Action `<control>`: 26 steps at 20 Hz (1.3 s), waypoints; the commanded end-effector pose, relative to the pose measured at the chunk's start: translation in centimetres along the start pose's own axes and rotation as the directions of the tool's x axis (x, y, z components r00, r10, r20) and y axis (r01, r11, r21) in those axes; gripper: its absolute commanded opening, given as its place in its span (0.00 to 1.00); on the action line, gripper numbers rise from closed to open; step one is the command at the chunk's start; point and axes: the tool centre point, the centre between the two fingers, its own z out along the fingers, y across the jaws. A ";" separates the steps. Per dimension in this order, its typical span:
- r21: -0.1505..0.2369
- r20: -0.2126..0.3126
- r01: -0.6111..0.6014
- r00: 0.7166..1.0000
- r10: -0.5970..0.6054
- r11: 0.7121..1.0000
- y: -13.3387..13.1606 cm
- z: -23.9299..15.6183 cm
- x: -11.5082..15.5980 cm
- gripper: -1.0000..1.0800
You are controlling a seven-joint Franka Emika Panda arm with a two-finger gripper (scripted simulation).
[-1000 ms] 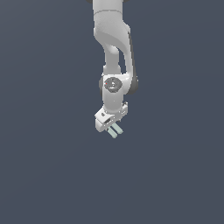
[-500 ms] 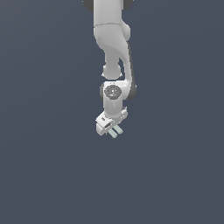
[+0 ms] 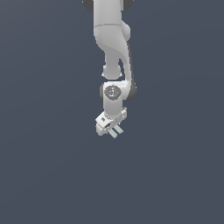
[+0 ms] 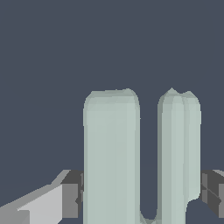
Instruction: Pick up the object and move it to a goal position.
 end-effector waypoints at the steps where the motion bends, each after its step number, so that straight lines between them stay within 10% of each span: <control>1: 0.001 0.000 0.001 1.000 -0.001 1.000 -0.1 0.1 0.0 0.00; 26: 0.003 -0.001 0.003 1.000 -0.003 1.000 4.9 -16.0 0.7 0.00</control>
